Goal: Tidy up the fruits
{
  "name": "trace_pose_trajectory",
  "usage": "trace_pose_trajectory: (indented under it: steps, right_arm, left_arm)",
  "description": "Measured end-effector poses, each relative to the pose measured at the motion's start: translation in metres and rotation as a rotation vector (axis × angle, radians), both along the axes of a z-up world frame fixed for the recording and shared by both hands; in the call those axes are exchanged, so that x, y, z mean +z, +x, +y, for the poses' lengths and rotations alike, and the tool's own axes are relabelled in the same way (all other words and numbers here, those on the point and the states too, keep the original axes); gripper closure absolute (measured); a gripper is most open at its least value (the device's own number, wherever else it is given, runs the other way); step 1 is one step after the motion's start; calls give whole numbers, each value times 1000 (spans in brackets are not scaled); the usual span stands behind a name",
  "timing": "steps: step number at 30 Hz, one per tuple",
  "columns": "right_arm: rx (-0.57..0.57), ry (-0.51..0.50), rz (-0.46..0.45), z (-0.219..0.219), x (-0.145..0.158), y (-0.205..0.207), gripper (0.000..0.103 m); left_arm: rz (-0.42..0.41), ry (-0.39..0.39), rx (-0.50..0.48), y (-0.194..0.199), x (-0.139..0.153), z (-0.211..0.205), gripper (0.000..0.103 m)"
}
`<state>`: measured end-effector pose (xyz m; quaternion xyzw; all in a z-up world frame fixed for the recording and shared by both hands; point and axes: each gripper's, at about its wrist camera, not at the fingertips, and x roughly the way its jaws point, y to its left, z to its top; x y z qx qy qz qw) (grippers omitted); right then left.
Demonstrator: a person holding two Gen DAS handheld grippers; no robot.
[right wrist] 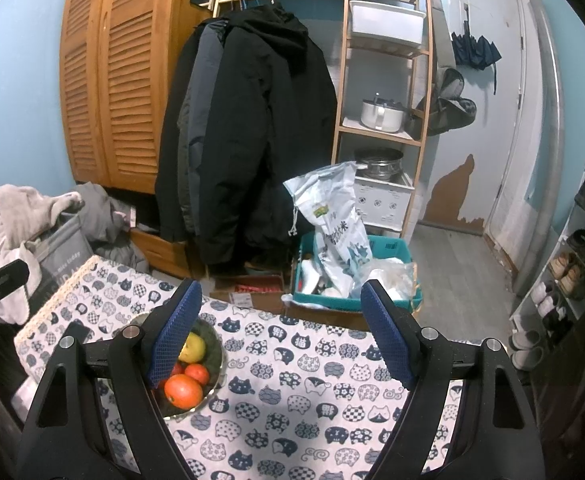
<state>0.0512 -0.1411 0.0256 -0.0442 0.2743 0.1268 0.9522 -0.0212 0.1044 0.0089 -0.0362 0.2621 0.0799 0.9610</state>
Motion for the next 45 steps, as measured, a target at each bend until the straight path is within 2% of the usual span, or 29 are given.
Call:
trace_pose_trajectory:
  steps: [45]
  right_arm:
    - [1,-3,-5,-2,1,-2,22]
  left_arm:
    - [-17,22,2,-2,7,-3,1]
